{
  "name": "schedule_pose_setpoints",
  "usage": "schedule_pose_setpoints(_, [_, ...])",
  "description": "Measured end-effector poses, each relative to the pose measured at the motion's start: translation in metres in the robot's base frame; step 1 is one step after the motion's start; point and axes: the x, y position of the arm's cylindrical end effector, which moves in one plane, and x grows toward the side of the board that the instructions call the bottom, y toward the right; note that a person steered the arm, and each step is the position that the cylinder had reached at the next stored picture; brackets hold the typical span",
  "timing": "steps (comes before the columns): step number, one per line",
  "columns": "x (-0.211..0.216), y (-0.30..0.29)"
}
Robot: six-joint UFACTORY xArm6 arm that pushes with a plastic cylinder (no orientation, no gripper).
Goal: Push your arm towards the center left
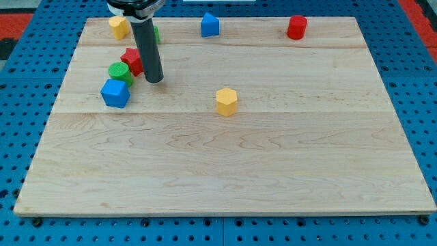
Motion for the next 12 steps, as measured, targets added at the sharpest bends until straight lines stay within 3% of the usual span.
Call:
schedule_pose_setpoints(6, [0.006, 0.049])
schedule_pose_setpoints(10, [0.011, 0.015])
schedule_pose_setpoints(11, [0.048, 0.020])
schedule_pose_setpoints(12, [0.052, 0.071])
